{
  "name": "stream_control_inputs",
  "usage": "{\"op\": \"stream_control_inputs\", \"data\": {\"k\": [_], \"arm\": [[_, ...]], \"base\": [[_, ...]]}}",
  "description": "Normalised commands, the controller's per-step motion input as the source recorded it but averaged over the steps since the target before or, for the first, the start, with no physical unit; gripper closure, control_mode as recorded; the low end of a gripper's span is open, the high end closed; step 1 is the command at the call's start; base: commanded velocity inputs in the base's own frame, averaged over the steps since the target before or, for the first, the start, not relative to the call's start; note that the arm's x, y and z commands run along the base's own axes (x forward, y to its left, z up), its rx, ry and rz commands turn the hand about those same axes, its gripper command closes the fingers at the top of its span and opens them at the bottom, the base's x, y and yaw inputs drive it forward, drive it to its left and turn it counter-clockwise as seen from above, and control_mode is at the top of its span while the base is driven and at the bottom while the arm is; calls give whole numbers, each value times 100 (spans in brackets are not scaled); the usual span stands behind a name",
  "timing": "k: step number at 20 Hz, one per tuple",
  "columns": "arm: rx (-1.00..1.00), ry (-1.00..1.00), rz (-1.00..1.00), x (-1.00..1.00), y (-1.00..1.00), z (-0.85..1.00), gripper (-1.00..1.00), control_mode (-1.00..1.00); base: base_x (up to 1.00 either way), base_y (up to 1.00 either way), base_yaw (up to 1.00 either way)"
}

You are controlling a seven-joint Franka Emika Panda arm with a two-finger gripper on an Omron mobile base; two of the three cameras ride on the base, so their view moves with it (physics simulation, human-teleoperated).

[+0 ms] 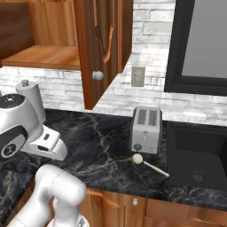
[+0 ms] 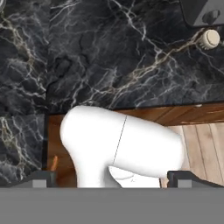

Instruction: Locate and retrieve the dish brush and bar soap from the cabinet. Place them next to the sink.

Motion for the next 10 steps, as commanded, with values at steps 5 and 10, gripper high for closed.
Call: {"op": "stream_control_inputs", "data": {"k": [5,10], "arm": [[-5,-28,0,6,47,19,-100,-100],[-5,-37,1,-1,19,42,-100,-100]], "base": [[0,0,0],[0,0,0]]}}
